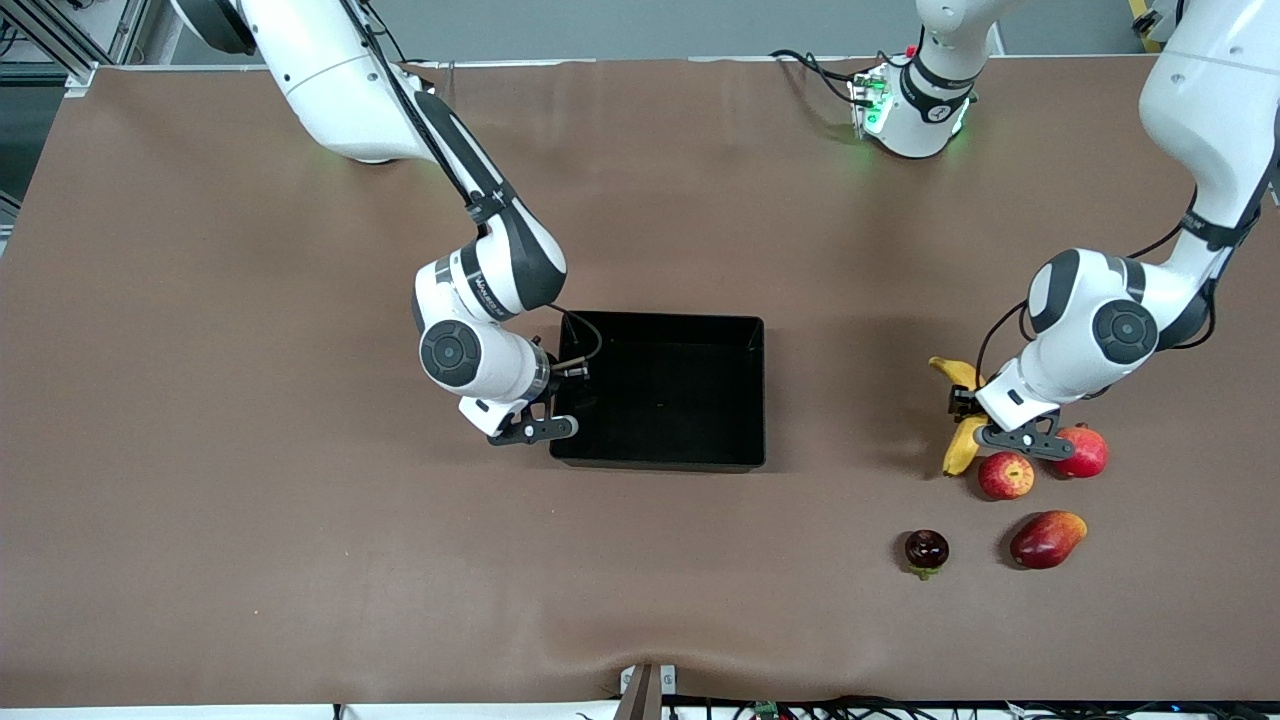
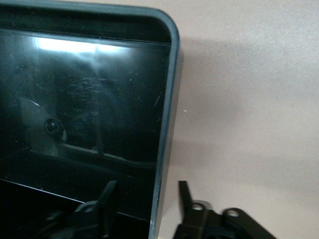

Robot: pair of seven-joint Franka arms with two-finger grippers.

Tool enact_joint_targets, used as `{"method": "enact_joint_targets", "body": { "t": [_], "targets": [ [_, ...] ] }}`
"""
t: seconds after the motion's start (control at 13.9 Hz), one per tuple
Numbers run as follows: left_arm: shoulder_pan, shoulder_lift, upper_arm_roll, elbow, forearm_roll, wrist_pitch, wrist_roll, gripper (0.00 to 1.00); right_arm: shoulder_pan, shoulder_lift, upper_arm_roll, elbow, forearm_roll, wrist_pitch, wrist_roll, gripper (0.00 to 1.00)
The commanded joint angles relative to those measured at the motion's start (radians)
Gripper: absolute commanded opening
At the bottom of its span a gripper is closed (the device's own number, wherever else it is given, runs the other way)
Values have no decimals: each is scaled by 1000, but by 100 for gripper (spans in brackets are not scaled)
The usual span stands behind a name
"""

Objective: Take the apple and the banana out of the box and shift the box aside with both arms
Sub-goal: 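Lower the banana beside the apples and open the left gripper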

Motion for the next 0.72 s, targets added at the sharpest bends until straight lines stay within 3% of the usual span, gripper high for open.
{"method": "enact_joint_targets", "body": {
  "t": [0.0,0.07,0.14,0.36,0.43,0.5,0.58,0.65],
  "targets": [
    [2,20,-15,16,21,15,-23,0,3,2,-5,2,14,3,-2,10],
    [-1,37,-14,28,21,15,-46,0,2,1,-5,2,15,0,0,8],
    [-6,49,-15,31,21,21,-81,0,-1,-4,-5,2,17,-5,1,1],
    [-37,63,-14,33,23,40,-185,0,-12,-27,-9,2,17,-8,8,0],
    [-38,66,-14,34,23,40,-189,9,-21,-39,-9,2,17,-14,27,0],
    [-38,75,-12,39,24,41,-190,81,-30,-59,-11,2,17,-14,58,0],
    [-35,79,-12,39,29,43,-190,100,-49,-80,-11,2,17,-16,86,0],
    [-35,72,-12,39,37,43,-193,100,-73,-100,-12,2,17,-31,90,0]
  ]
}}
